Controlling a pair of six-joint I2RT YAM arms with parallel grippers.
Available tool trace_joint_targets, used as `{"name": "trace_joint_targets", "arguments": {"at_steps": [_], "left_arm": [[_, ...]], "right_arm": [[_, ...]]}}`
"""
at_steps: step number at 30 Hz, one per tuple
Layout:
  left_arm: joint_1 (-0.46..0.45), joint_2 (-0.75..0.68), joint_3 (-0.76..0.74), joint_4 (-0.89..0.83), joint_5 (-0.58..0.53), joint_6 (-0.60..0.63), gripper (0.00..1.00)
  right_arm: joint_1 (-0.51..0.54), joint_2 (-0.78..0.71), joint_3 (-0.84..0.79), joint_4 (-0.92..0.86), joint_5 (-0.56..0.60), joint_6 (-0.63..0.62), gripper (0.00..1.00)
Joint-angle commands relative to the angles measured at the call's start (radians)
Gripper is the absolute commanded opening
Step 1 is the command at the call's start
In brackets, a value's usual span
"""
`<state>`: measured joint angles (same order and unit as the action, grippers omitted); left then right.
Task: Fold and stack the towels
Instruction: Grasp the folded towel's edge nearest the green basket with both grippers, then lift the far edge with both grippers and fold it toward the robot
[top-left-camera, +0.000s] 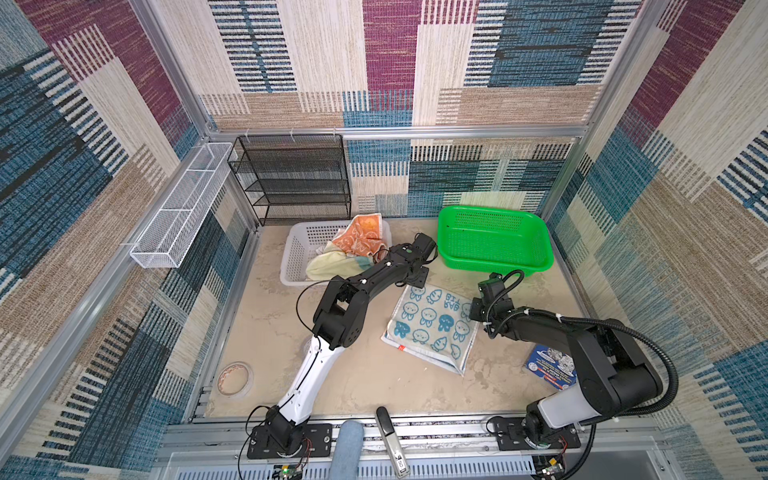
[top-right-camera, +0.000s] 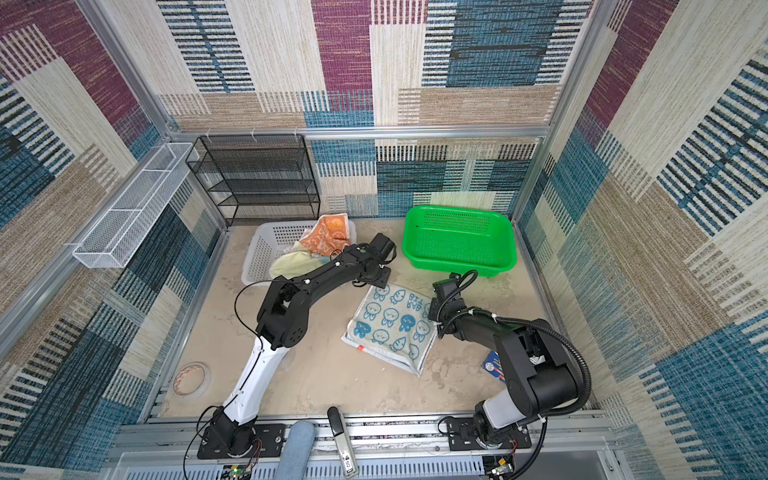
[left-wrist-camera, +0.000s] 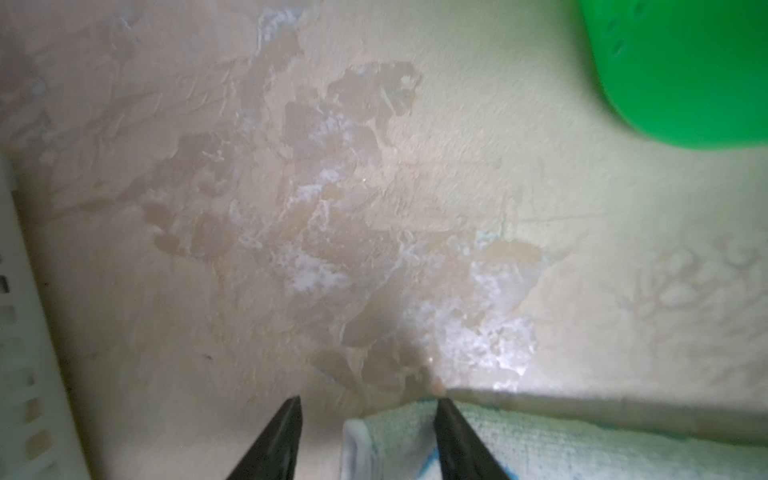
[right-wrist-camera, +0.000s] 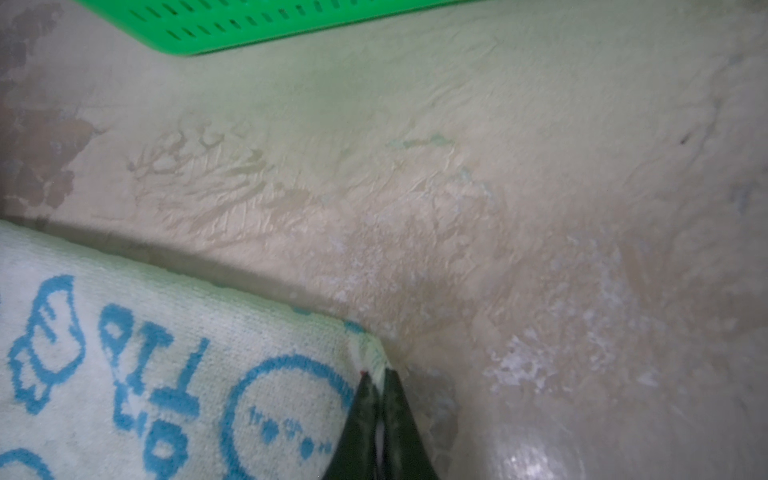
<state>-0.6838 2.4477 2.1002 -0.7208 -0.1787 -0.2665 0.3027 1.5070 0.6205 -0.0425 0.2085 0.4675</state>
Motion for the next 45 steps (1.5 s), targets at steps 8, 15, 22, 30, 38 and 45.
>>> {"name": "trace_joint_targets", "arguments": {"at_steps": [8,15,22,30,38,45], "left_arm": [[0.0,0.032,0.009,-0.031,0.032,-0.014,0.29],[0.0,0.04,0.006,-0.031,0.047,-0.014,0.18],[0.0,0.044,0.003,-0.031,0.06,-0.008,0.04],[0.0,0.037,0.003,-0.03,0.056,0.003,0.0],[0.001,0.039,0.003,-0.031,0.068,0.012,0.0],[0.001,0.018,0.001,-0.018,0.082,0.057,0.0]], "right_arm": [[-0.055,0.025,0.063,-0.019,-0.034,-0.048,0.36],[-0.088,0.122,0.12,-0.019,-0.131,-0.081,0.41],[-0.088,0.131,0.085,-0.001,-0.187,-0.048,0.36],[-0.089,0.07,0.055,-0.029,-0.18,-0.05,0.49],[-0.089,0.128,0.041,0.029,-0.187,-0.042,0.28],[-0.089,0.12,0.055,0.036,-0.167,-0.042,0.0]]}}
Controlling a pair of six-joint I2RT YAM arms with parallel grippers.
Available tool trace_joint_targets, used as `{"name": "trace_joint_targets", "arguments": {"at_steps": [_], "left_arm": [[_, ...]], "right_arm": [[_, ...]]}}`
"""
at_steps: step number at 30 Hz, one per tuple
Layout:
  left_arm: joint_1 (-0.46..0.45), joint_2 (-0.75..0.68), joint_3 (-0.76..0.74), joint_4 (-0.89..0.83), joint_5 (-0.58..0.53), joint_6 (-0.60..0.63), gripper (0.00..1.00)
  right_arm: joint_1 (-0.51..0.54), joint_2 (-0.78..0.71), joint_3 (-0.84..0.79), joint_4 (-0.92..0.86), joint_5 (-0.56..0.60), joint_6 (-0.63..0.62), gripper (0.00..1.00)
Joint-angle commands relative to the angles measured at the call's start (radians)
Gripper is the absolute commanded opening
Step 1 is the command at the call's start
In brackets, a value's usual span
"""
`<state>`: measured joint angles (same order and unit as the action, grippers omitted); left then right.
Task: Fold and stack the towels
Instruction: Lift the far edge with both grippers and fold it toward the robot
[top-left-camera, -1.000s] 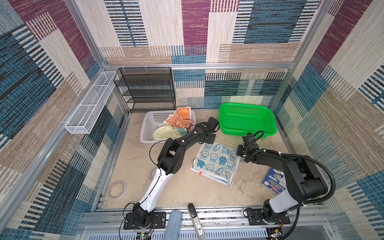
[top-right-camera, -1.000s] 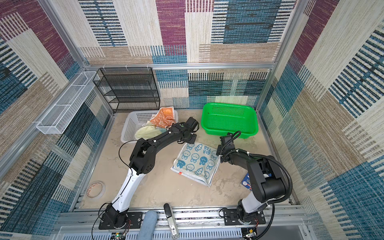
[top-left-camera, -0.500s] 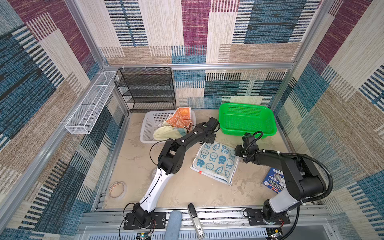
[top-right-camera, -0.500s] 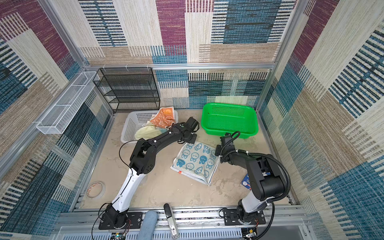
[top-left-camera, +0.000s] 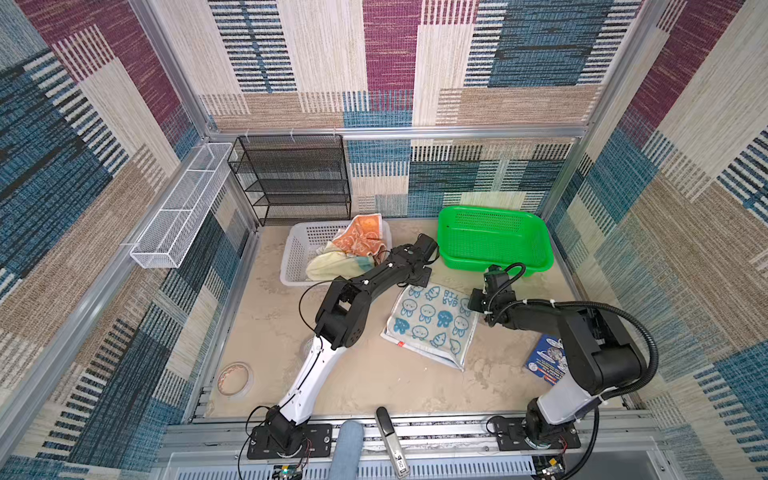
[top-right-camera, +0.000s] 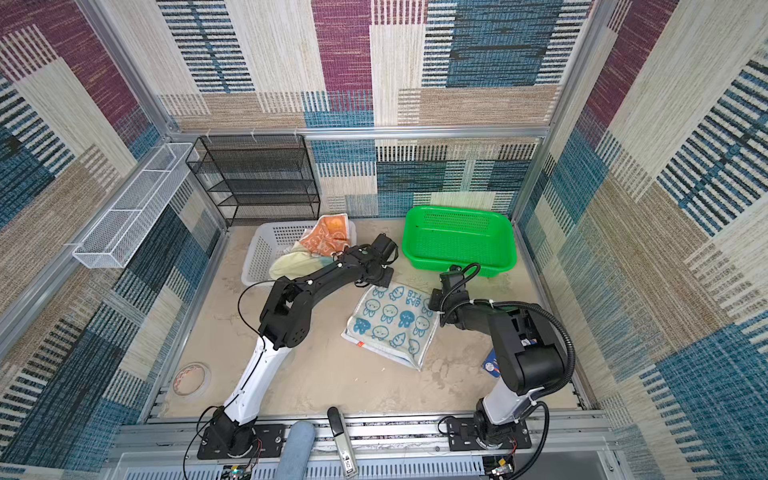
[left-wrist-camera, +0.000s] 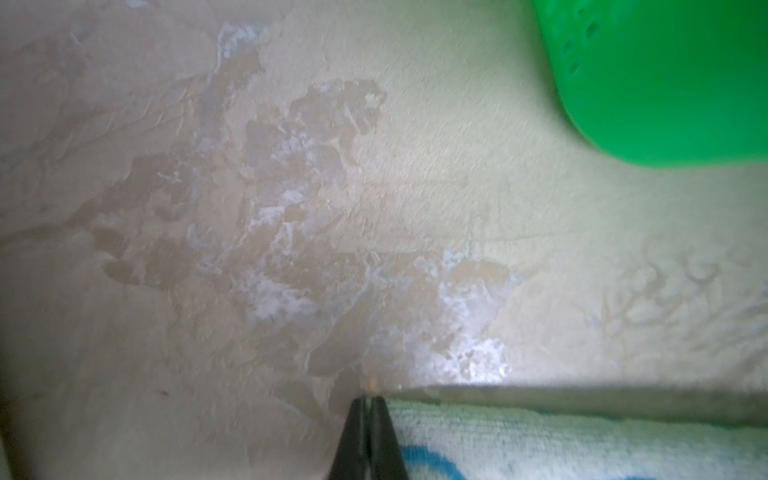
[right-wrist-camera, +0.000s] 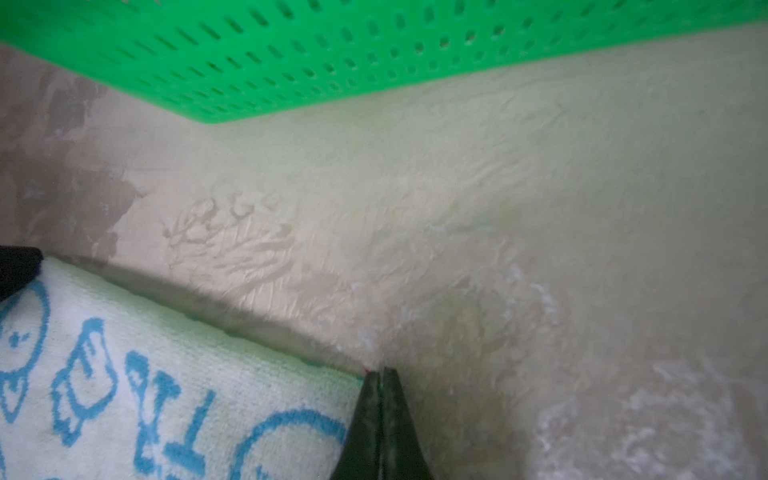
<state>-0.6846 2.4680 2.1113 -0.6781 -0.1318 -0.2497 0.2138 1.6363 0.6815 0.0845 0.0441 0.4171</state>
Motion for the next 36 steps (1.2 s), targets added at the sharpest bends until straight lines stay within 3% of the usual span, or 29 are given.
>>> {"name": "trace_joint_targets", "arguments": {"at_steps": [1,9,20,25,32,36], "left_arm": [[0.0,-0.016,-0.017,-0.051,0.035,0.05,0.0],[0.0,-0.182,-0.118,0.077,0.034,0.107,0.0],[0.005,-0.312,-0.286,0.297,-0.018,0.195,0.0],[0.018,-0.377,-0.358,0.362,-0.011,0.216,0.0],[0.023,-0.512,-0.604,0.506,0.057,0.212,0.0],[0.023,-0.587,-0.708,0.553,0.098,0.195,0.0]], "right_arm": [[-0.001,-0.03,-0.011,-0.095,0.009,0.008,0.0],[-0.001,-0.228,-0.056,-0.108,0.081,-0.042,0.0],[-0.001,-0.36,-0.092,-0.066,0.057,-0.12,0.0],[0.0,-0.448,-0.094,-0.082,-0.001,-0.149,0.0],[0.017,-0.554,-0.19,-0.084,-0.113,-0.103,0.0],[0.062,-0.605,-0.202,-0.131,-0.114,-0.09,0.0]]}}
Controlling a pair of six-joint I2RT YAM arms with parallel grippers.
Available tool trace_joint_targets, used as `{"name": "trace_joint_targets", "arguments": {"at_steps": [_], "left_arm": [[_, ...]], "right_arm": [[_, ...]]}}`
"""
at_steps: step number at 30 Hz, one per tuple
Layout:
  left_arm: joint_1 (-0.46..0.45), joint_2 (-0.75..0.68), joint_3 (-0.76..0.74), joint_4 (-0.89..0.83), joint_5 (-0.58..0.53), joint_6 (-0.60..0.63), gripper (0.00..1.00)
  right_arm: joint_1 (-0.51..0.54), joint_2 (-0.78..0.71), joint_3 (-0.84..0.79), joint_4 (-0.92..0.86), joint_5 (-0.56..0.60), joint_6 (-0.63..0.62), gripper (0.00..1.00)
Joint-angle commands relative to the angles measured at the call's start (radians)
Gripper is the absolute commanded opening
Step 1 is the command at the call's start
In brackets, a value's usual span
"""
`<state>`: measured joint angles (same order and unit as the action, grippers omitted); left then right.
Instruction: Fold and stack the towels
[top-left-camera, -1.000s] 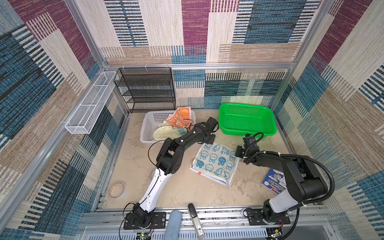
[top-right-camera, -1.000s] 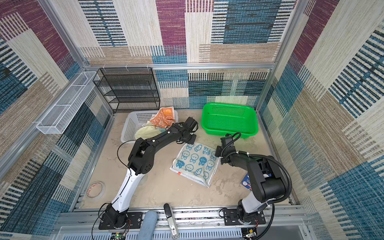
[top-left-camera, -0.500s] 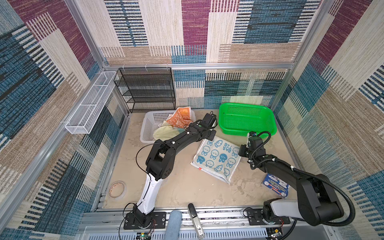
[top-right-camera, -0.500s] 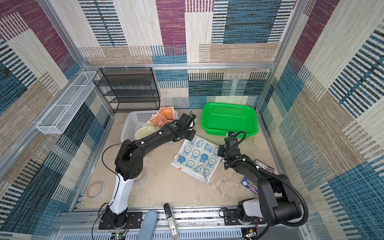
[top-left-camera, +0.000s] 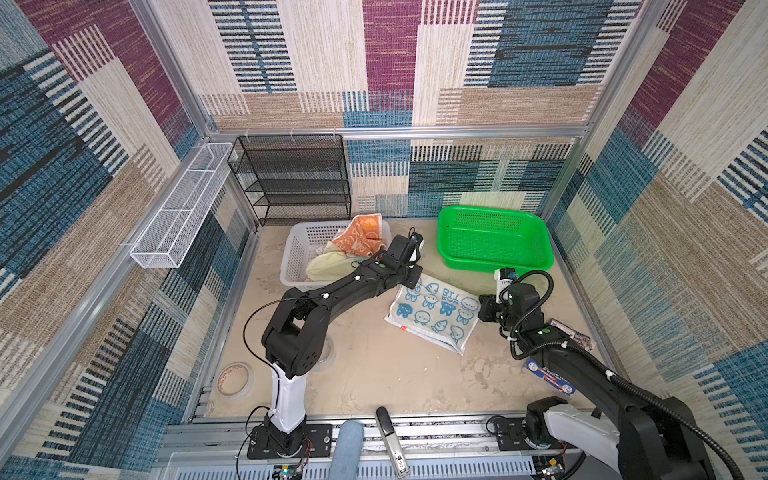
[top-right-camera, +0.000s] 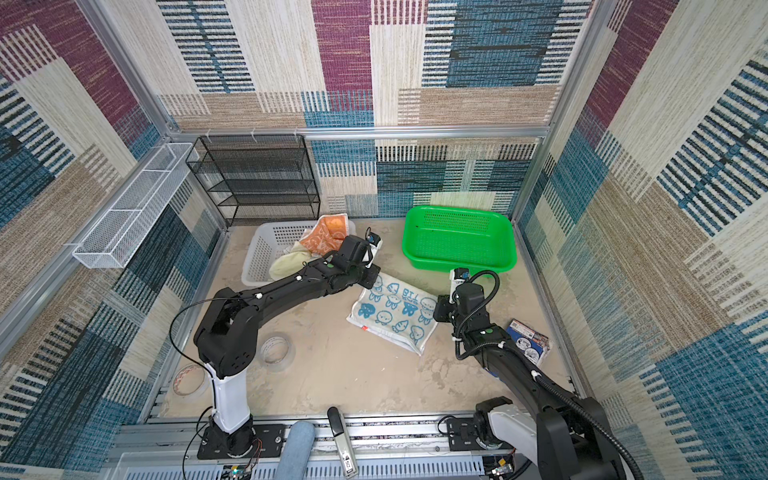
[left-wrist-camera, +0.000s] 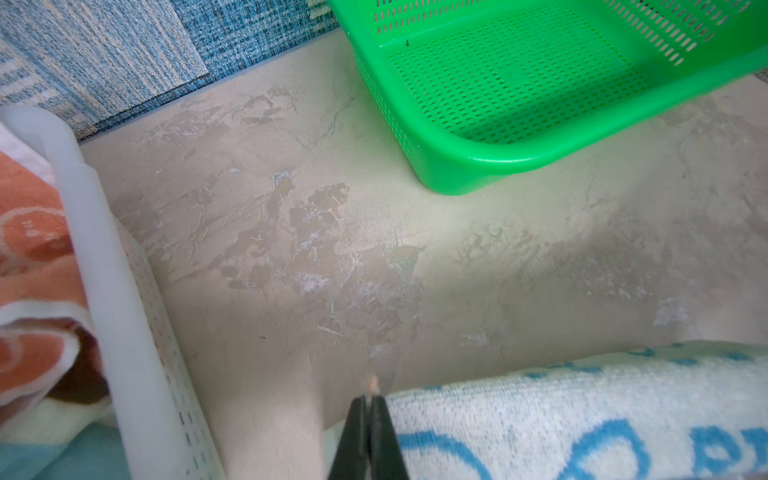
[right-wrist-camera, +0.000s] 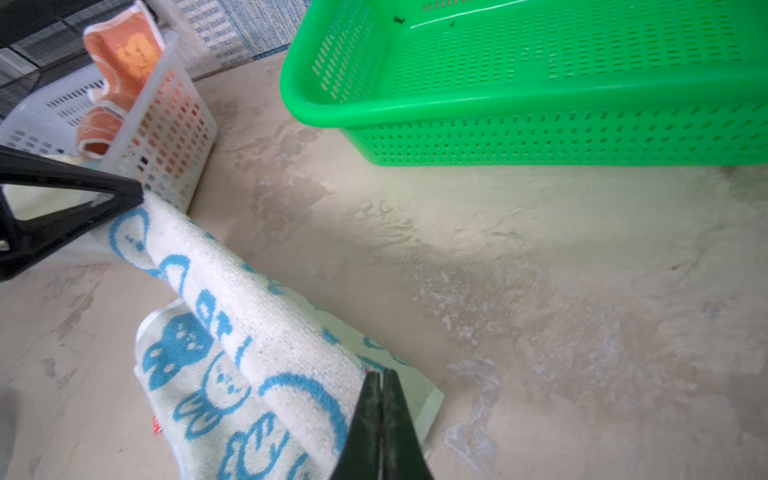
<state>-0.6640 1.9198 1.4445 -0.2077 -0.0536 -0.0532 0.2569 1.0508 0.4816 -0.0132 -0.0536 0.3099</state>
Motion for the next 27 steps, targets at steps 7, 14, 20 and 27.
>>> {"name": "trace_joint_targets", "arguments": {"at_steps": [7,14,20,27], "left_arm": [[0.002,-0.143,-0.166,0.059,0.04,-0.017,0.0],[0.001,-0.221,-0.27,0.022,0.034,-0.053,0.0],[-0.005,-0.263,-0.354,0.038,0.059,-0.074,0.0],[-0.008,-0.3,-0.429,0.068,0.058,-0.092,0.0]], "right_arm": [[0.134,-0.043,-0.03,-0.096,0.0,0.088,0.0],[0.213,-0.074,-0.098,-0.122,-0.019,0.178,0.0],[0.23,-0.099,-0.109,-0.164,-0.007,0.195,0.0],[0.242,-0.116,-0.109,-0.192,-0.075,0.194,0.0]]}}
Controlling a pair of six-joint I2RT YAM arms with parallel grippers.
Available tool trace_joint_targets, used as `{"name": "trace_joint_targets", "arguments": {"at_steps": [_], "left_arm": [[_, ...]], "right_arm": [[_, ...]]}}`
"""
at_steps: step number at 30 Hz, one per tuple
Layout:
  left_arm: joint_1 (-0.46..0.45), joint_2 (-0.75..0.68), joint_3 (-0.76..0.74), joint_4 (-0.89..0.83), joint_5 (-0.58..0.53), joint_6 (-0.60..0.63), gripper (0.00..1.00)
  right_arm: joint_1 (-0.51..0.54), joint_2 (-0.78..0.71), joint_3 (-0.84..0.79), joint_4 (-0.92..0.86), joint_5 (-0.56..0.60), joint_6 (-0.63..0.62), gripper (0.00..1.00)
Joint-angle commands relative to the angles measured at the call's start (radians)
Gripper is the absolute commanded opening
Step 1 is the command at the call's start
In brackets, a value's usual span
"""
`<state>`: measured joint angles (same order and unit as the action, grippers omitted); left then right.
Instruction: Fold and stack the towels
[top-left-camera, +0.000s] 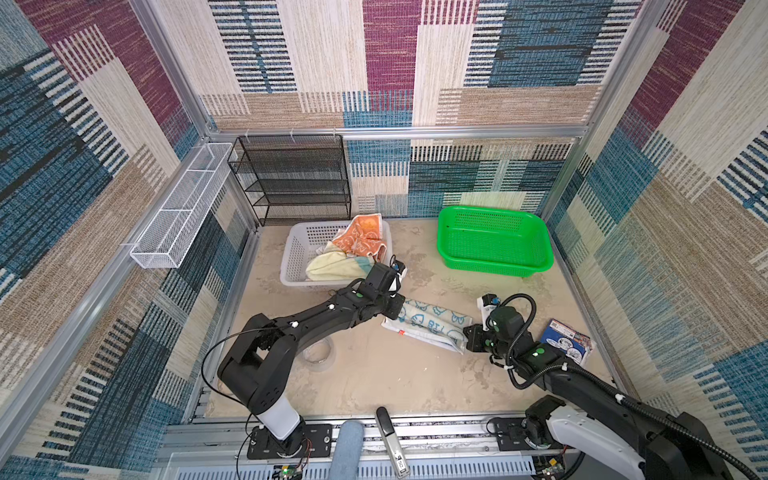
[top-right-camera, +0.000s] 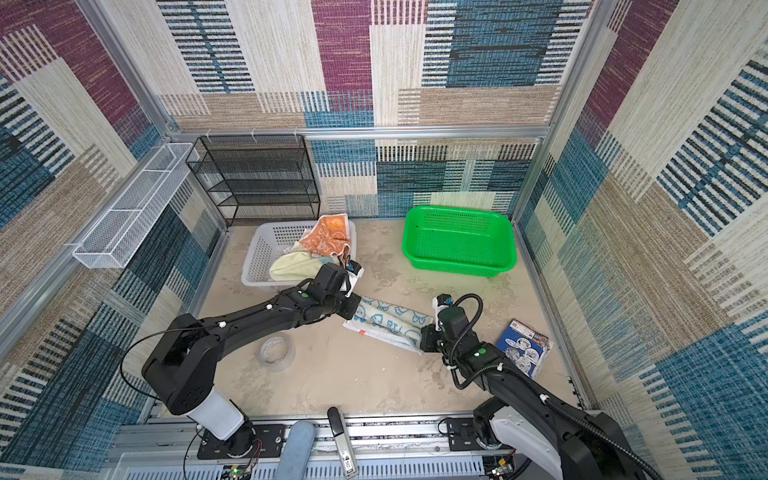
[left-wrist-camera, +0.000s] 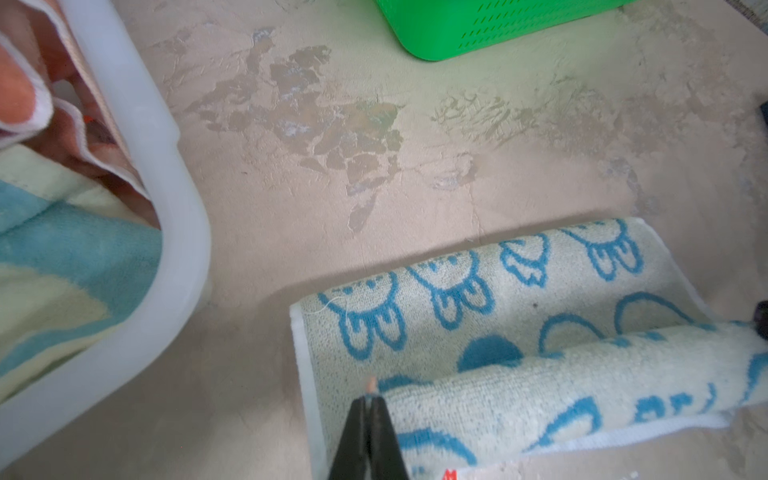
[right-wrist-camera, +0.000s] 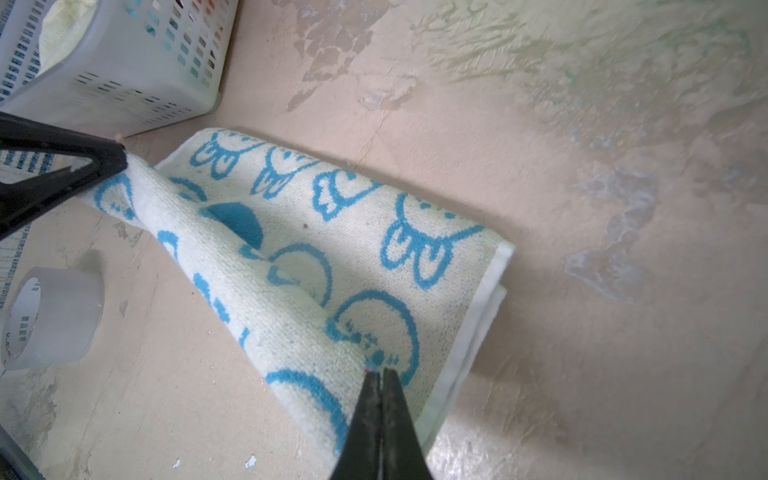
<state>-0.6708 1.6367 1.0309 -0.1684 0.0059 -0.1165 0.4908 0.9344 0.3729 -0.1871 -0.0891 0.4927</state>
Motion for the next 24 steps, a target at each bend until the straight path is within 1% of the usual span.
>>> {"name": "trace_joint_targets", "arguments": {"at_steps": [1,8,16,17,19,20,22,23,24], "left_arm": [[-0.001,-0.022,-0.022,0.028,-0.004,-0.033,0.0],[-0.001,-0.029,-0.05,0.028,0.004,-0.047,0.0],[-0.002,-0.005,-0.143,0.098,0.011,-0.085,0.0],[-0.003,-0.008,-0.151,0.103,0.015,-0.089,0.02],[-0.004,-0.015,-0.17,0.118,0.023,-0.098,0.23],[-0.005,-0.022,-0.178,0.123,0.025,-0.102,0.3],[-0.007,-0.042,-0.203,0.138,0.022,-0.106,0.45],[-0.008,-0.055,-0.214,0.144,0.017,-0.107,0.49],[-0.009,-0.069,-0.225,0.148,0.009,-0.109,0.54]], "right_arm": [[0.012,0.004,-0.001,-0.018,-0.049,0.012,0.0],[0.049,0.025,0.002,-0.032,-0.083,0.024,0.0],[0.095,0.108,-0.022,-0.014,-0.086,0.049,0.0],[0.098,0.114,-0.022,-0.017,-0.081,0.051,0.0],[0.101,0.12,-0.024,-0.019,-0.077,0.055,0.0],[0.101,0.12,-0.023,-0.02,-0.074,0.057,0.0],[0.103,0.114,-0.025,-0.025,-0.071,0.061,0.07],[0.103,0.11,-0.027,-0.026,-0.076,0.062,0.11],[0.103,0.104,-0.029,-0.025,-0.077,0.064,0.17]]}}
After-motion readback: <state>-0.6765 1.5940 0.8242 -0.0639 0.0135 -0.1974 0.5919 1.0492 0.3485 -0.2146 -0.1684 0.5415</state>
